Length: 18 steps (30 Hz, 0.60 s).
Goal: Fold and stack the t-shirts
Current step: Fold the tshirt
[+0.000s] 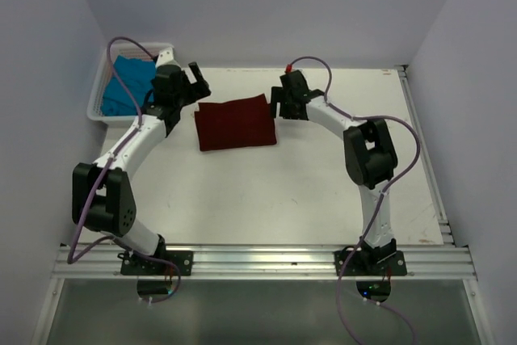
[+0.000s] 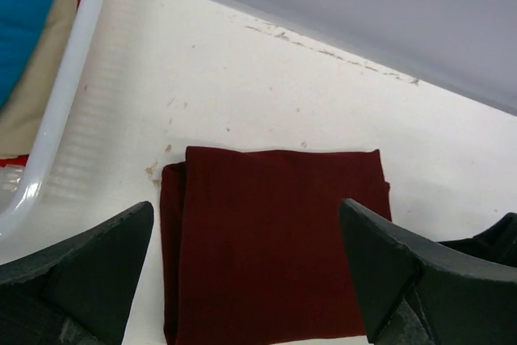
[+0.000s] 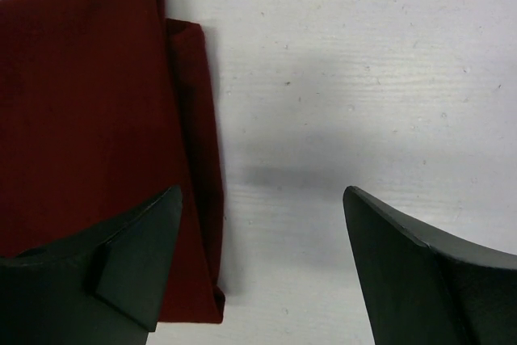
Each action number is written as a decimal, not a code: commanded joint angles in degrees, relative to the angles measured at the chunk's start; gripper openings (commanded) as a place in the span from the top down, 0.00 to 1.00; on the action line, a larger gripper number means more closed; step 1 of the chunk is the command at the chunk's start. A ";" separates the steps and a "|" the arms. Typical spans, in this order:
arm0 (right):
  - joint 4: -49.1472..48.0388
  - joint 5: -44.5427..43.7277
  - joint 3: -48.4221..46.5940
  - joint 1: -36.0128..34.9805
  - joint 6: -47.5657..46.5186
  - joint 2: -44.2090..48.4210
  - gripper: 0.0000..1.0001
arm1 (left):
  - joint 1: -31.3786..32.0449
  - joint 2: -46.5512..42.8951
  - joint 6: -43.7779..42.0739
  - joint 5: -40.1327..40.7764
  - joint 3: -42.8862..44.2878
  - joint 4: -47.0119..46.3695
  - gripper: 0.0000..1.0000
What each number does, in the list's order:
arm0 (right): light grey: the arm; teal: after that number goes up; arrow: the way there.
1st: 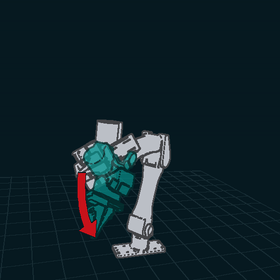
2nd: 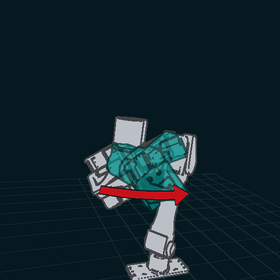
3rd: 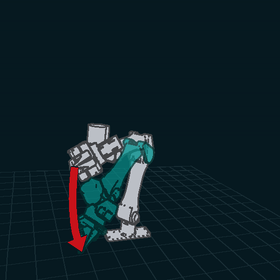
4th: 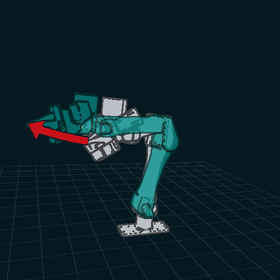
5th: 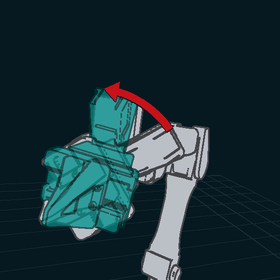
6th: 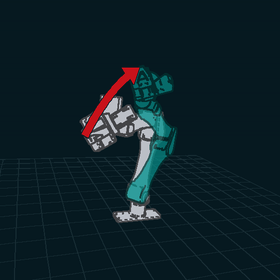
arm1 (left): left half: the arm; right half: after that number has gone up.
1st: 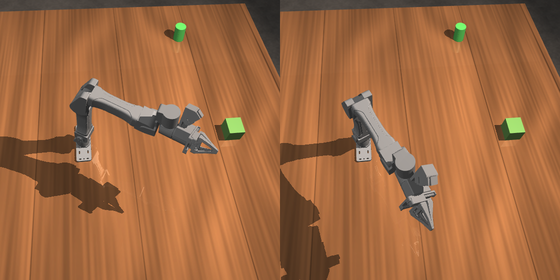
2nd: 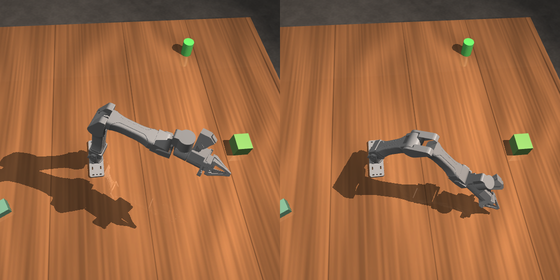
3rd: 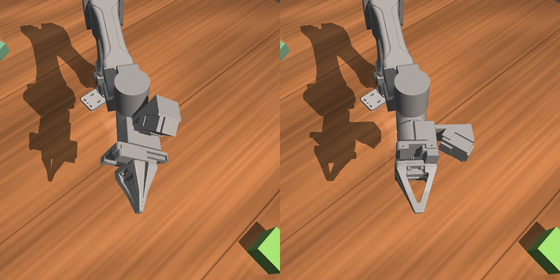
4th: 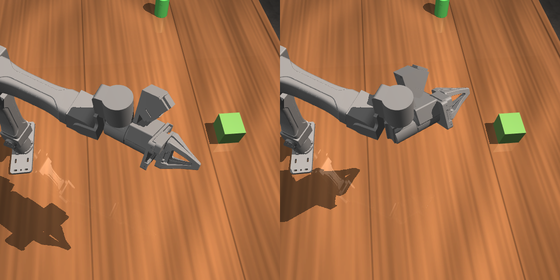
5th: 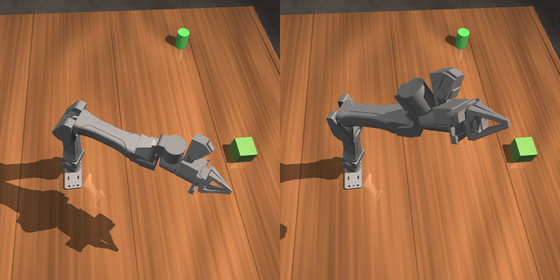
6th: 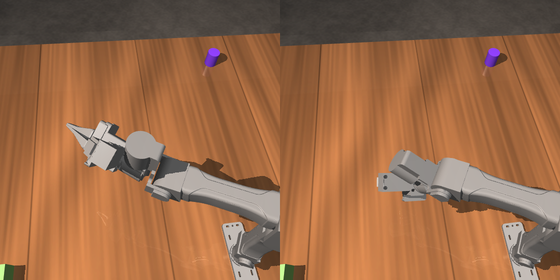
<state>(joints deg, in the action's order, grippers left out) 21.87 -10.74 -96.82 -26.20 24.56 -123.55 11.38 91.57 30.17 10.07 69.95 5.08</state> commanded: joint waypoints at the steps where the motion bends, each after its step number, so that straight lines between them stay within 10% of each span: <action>1: -6.49 2.29 0.93 -0.17 -1.70 6.74 0.16 | -0.04 -1.13 -1.43 -4.34 -2.97 -1.66 0.00; 10: -7.44 20.14 -0.48 4.49 6.38 0.94 0.12 | 1.28 9.23 -1.61 -24.29 -5.97 -8.76 0.01; 18: -11.93 27.79 4.79 5.19 9.11 -0.65 0.14 | 2.95 13.20 -1.26 -14.60 -5.97 -3.09 0.04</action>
<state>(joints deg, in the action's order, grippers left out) 13.37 11.90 -94.11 -20.49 31.88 -124.57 14.26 105.01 30.15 -9.96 63.37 1.17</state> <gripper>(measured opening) 0.861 0.964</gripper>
